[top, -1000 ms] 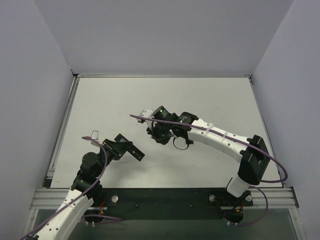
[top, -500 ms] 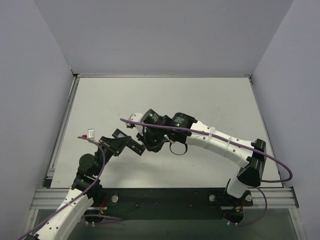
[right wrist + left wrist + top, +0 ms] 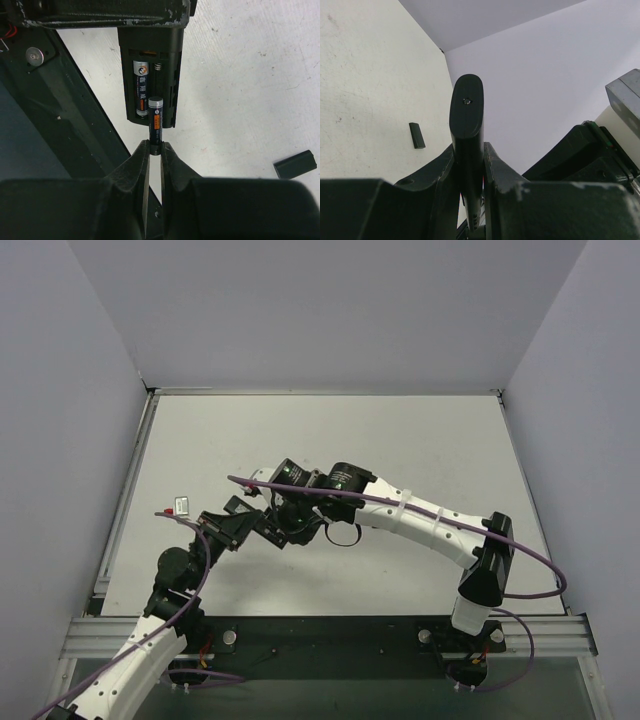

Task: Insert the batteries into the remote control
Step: Load the battery into the remote control.

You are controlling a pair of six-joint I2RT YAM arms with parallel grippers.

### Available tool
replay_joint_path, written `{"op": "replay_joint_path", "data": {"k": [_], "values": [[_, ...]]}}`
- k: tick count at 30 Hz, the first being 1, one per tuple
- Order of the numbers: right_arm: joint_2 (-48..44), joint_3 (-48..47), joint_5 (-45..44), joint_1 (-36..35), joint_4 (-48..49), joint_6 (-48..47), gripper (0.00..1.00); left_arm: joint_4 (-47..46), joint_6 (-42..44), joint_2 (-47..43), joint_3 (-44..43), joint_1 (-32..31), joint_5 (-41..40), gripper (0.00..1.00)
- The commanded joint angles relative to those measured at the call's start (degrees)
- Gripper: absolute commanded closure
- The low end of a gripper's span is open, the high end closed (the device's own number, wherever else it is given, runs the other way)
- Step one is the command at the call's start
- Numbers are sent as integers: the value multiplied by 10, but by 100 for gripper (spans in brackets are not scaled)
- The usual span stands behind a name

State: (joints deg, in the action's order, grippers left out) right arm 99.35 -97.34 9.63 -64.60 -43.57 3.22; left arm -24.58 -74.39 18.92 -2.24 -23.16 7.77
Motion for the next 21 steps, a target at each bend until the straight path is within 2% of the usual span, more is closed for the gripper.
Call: {"op": "replay_joint_path", "data": {"k": [1,16,21], "values": [[8,-31,-1,-4,-21,9,100,-57,-3,7,39,2,8,100],[30,-51,-11,-4,-27,15,100,-79,-3,24,36,0,18,100],[35,-57,-15,-4,-27,14,97,-82,-3,24,37,0,22,100]]}}
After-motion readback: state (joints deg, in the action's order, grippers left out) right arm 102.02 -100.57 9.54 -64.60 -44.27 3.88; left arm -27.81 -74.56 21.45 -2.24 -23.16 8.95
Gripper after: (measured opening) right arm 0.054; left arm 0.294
